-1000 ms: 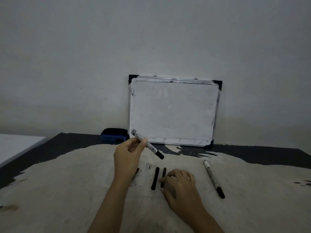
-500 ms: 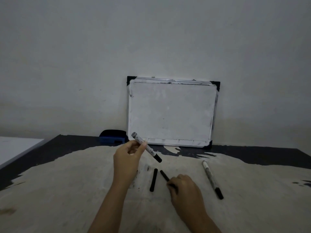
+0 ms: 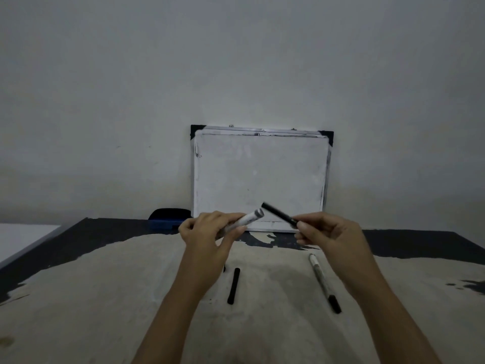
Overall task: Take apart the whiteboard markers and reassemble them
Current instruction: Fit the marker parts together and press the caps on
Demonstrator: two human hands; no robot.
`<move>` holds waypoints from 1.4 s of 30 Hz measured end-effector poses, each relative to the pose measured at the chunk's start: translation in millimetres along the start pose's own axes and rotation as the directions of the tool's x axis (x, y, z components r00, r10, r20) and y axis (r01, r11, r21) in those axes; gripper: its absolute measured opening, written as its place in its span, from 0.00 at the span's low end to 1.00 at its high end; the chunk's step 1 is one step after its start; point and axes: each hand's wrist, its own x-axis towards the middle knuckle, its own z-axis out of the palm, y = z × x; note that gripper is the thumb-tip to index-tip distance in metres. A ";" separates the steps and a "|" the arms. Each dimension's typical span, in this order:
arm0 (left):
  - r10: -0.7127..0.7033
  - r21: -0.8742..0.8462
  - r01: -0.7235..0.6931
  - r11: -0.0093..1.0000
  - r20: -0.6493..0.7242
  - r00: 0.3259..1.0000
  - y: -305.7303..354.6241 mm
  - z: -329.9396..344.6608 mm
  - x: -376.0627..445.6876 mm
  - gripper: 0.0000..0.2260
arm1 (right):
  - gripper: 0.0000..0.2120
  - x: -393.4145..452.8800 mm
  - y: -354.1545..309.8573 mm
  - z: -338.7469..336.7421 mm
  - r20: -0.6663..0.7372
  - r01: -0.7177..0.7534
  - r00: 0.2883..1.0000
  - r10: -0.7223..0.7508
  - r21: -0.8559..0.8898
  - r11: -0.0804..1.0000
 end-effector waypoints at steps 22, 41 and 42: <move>0.122 0.135 -0.127 0.983 0.041 0.992 3.9 2.8 0.2 0.17 | 0.11 5.0 21.0 6.6 -0.119 0.154 0.973 -0.199 -0.308 0.939; -0.221 0.144 0.217 0.966 0.016 0.975 -27.2 -7.0 -2.5 0.06 | 0.21 15.2 94.4 65.9 0.177 -0.054 0.975 0.134 -0.397 0.916; -0.237 0.148 0.232 0.961 0.019 0.971 -30.4 -7.6 -3.4 0.06 | 0.17 22.1 101.4 69.9 0.163 -0.041 0.977 0.137 -0.490 0.871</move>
